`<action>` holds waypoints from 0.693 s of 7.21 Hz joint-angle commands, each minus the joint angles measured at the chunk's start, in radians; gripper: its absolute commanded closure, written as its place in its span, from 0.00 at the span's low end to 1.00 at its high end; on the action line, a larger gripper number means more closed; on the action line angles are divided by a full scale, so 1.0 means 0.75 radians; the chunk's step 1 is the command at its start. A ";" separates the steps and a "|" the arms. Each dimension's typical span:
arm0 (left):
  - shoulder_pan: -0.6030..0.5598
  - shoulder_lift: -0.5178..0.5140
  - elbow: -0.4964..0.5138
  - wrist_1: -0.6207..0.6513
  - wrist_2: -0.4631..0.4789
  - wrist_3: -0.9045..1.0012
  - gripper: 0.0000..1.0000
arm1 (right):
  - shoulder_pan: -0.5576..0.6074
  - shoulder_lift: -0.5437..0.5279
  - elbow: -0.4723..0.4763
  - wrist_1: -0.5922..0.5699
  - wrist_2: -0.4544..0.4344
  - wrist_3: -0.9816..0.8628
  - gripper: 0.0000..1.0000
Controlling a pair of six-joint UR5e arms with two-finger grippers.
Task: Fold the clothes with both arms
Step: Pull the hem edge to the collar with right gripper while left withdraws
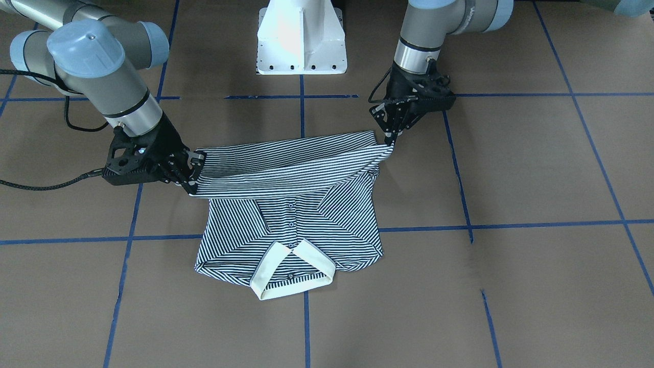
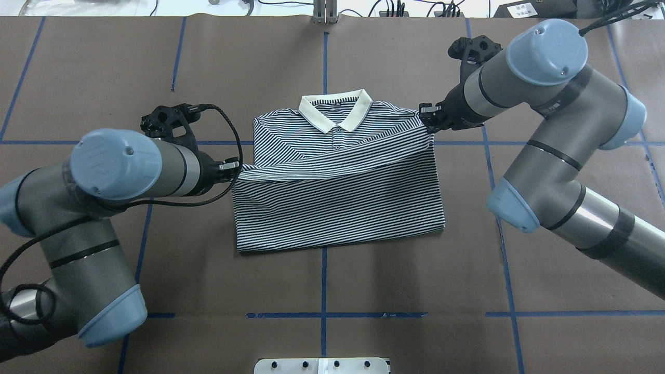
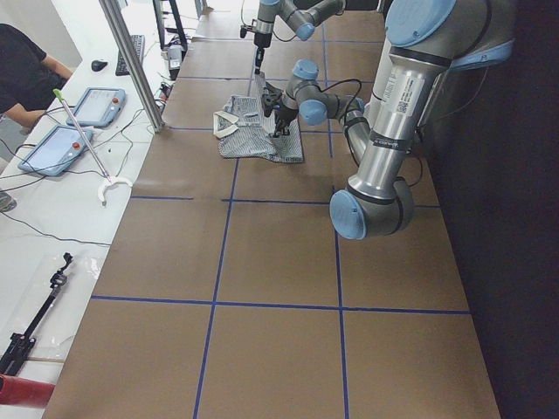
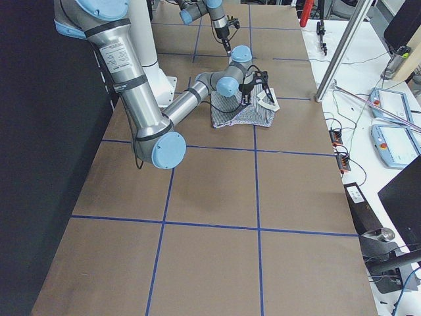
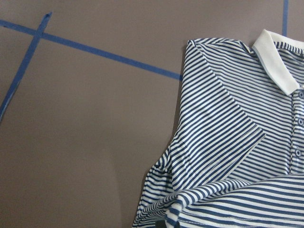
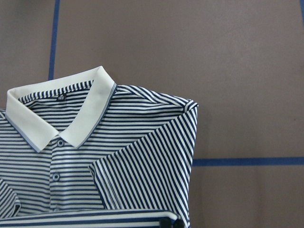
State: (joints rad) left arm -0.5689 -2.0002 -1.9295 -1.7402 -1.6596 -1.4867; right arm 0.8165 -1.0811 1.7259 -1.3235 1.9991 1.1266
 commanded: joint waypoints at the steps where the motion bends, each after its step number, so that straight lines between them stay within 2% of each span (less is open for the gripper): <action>1: -0.096 -0.068 0.305 -0.248 -0.010 0.053 1.00 | 0.057 0.148 -0.236 0.004 0.022 -0.003 1.00; 3: -0.135 -0.068 0.380 -0.294 -0.010 0.109 1.00 | 0.061 0.239 -0.402 0.004 0.016 -0.005 1.00; 5: -0.133 -0.080 0.421 -0.298 -0.008 0.109 1.00 | 0.073 0.247 -0.448 0.004 0.016 -0.005 1.00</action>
State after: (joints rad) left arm -0.6680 -2.0528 -1.6404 -1.9591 -1.6665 -1.4074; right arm 0.8643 -0.9035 1.4154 -1.3208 2.0114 1.1230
